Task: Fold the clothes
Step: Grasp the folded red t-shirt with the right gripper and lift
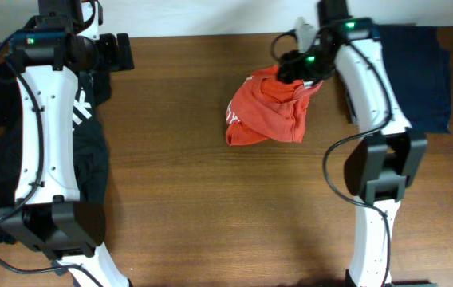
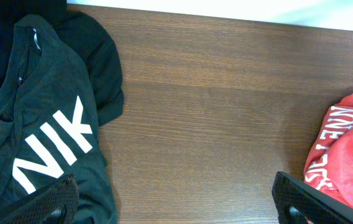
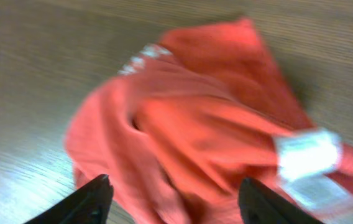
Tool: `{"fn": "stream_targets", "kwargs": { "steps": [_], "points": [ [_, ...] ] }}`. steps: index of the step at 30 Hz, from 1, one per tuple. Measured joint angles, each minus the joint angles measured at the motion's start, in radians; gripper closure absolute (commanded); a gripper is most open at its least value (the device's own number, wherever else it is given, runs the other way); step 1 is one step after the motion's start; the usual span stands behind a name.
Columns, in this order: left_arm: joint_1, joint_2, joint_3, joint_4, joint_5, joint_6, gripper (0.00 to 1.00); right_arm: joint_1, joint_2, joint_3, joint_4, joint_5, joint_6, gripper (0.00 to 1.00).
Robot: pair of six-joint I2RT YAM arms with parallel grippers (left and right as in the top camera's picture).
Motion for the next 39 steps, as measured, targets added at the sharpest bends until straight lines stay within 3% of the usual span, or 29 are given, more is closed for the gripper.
{"fn": "stream_targets", "kwargs": {
  "steps": [8,15,21,24,35,39],
  "points": [
    [0.0,0.0,0.0,-0.001,0.0,0.0,0.01,0.11,0.024,0.0,0.078,0.013,0.022,0.49],
    [0.0,0.0,0.0,-0.005,0.0,0.0,0.01,0.121,0.092,-0.001,0.106,0.062,0.086,0.63],
    [0.0,0.0,0.0,-0.005,0.0,0.0,0.01,0.124,0.115,-0.001,0.098,0.073,0.118,0.69],
    [0.0,0.0,0.0,-0.005,0.0,0.0,0.01,0.132,0.115,-0.001,0.098,0.075,0.127,0.79],
    [0.0,0.0,0.0,-0.004,0.0,0.0,0.01,0.146,0.151,-0.001,0.105,0.082,0.156,0.96],
    [0.0,0.0,0.0,-0.003,0.0,0.0,0.01,0.146,0.158,-0.001,0.117,0.101,0.162,0.96]
  ]
}}
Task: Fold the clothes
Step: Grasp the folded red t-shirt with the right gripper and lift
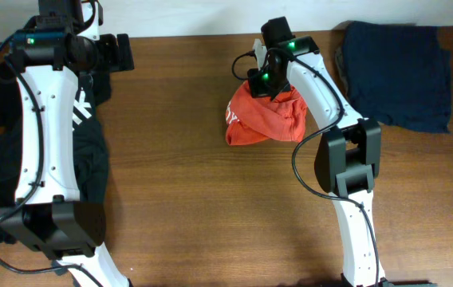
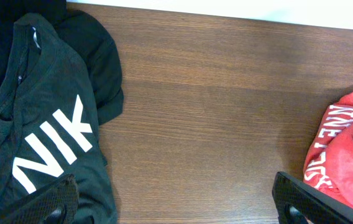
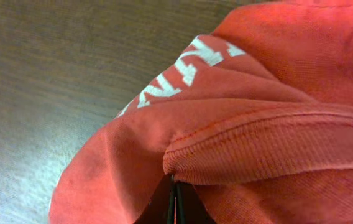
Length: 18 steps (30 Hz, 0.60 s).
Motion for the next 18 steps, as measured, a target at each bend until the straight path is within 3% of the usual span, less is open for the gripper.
{"fn": "stream_targets", "kwargs": {
  "steps": [7,18],
  "points": [
    [0.0,0.0,0.0,0.0,-0.007,0.0,0.01,-0.011,0.0,0.03,-0.151,0.015,0.001,0.96],
    [0.0,0.0,0.0,0.0,-0.014,0.0,0.01,-0.035,-0.072,0.264,-0.501,0.033,0.003,0.96]
  ]
}}
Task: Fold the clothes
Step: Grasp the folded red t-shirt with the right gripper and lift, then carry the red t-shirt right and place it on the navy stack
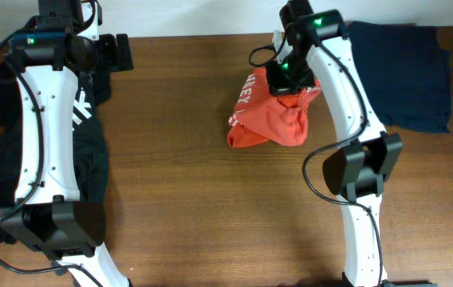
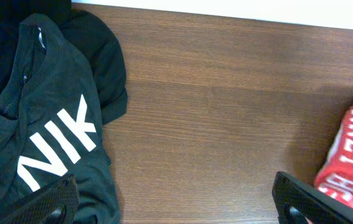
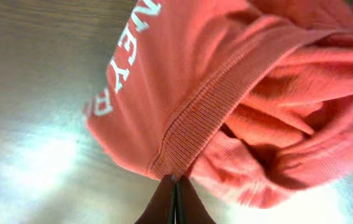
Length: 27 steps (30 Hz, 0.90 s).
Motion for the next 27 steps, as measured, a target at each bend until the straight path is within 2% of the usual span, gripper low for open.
{"fn": "stream_targets", "kwargs": {
  "steps": [7,13,14,15,16,17,18,22,27],
  "points": [
    [0.0,0.0,0.0,-0.001,0.0,0.0,0.01,-0.02,-0.007,-0.008,0.037,0.076,0.015,0.96],
    [0.0,0.0,0.0,-0.001,0.0,0.0,0.01,-0.096,-0.007,-0.013,0.052,0.145,0.055,0.95],
    [0.0,0.0,0.0,-0.001,0.0,0.0,0.01,-0.108,-0.007,-0.019,0.047,0.151,0.058,0.87],
    [0.0,0.0,0.0,-0.001,0.0,0.0,0.01,-0.119,-0.007,-0.026,0.038,0.158,0.068,0.7],
    [0.0,0.0,0.0,-0.001,0.0,0.0,0.01,-0.132,-0.007,-0.037,0.024,0.165,0.068,0.41],
    [0.0,0.0,0.0,-0.001,0.0,0.0,0.01,-0.139,-0.007,-0.044,0.013,0.169,0.068,0.3],
    [0.0,0.0,0.0,-0.001,0.0,0.0,0.01,-0.145,-0.007,-0.052,0.0,0.17,0.067,0.23],
    [0.0,0.0,0.0,-0.001,0.0,0.0,0.01,-0.147,-0.007,-0.07,-0.047,0.161,0.055,0.21],
    [0.0,0.0,0.0,-0.007,0.0,0.0,0.01,-0.148,-0.007,-0.071,-0.026,0.116,0.042,0.2]
  ]
}}
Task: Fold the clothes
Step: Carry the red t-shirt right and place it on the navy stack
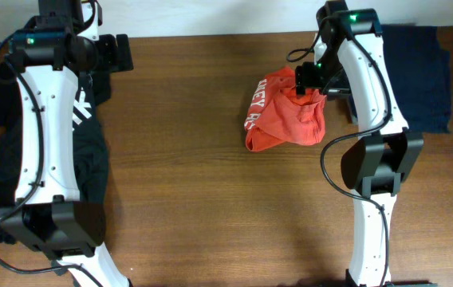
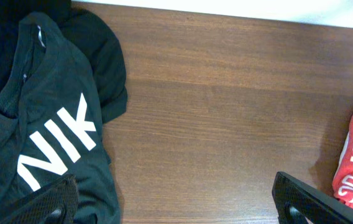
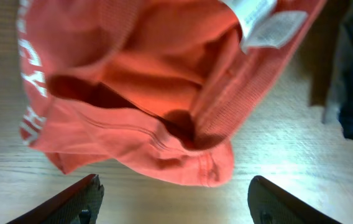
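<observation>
A crumpled red garment [image 1: 286,115] with white lettering lies in a heap on the wooden table right of centre. My right gripper [image 1: 313,80] hovers over its far right part. In the right wrist view the gripper [image 3: 173,190] is open wide, with the red garment [image 3: 145,87] lying just beyond the fingers and a white label showing at the top. My left gripper [image 1: 121,52] stays at the far left, open [image 2: 176,202] with only bare wood between its fingers. A dark shirt [image 2: 40,124] with white letters lies to its left.
A folded navy cloth [image 1: 418,72] lies at the far right, just beyond the right arm, its edge showing in the right wrist view. The dark shirt [image 1: 91,151] spreads under the left arm along the left edge. The red garment's edge shows in the left wrist view.
My right gripper was shut on a ribbed hem of the red garment; it is now open and the garment lies loose, a little further right on the table. The left arm has not moved.
First my right gripper was open above the red heap. Then it was shut on a hem at the heap's far left. Later it held that hem further right with the lettering turned up. Now it has let go and the heap lies nearer the navy cloth.
</observation>
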Tool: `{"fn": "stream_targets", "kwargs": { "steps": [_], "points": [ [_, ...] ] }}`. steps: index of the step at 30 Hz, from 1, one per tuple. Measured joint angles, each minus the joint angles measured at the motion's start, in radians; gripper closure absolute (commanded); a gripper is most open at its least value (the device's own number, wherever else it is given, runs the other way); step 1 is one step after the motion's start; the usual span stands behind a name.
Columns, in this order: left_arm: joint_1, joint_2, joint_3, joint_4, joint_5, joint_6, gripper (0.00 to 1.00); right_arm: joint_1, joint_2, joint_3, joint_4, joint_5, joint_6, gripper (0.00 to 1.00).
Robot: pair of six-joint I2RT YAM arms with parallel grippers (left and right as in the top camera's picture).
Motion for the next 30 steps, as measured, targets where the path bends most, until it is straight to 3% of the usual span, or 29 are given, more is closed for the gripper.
{"fn": "stream_targets", "kwargs": {
  "steps": [6,15,22,25,27,28,29,30],
  "points": [
    [0.0,0.0,0.0,-0.009,0.0,0.0,0.01,-0.038,0.0,-0.066,0.084,-0.069,-0.021,0.2],
    [0.0,0.0,0.0,-0.01,0.0,0.0,0.01,-0.168,0.0,-0.376,0.314,-0.279,-0.055,0.2],
    [0.0,0.0,0.0,-0.01,0.0,0.0,0.01,-0.164,-0.016,-0.543,0.488,-0.364,-0.057,0.23],
    [0.0,0.0,0.0,-0.01,0.0,0.0,0.01,-0.164,-0.031,-0.584,0.539,-0.389,-0.048,0.39],
    [0.0,0.0,0.0,-0.01,0.0,0.0,0.01,-0.163,-0.034,-0.607,0.566,-0.412,-0.043,0.65],
    [0.0,0.0,0.0,-0.01,-0.001,0.0,0.01,-0.163,-0.034,-0.616,0.579,-0.423,-0.037,0.86],
    [0.0,0.0,0.0,-0.01,0.0,0.0,0.01,-0.162,-0.034,-0.625,0.591,-0.432,-0.035,0.96],
    [0.0,0.0,0.0,-0.01,0.0,0.0,0.01,-0.161,-0.034,-0.634,0.597,-0.442,-0.034,0.96]
  ]
}}
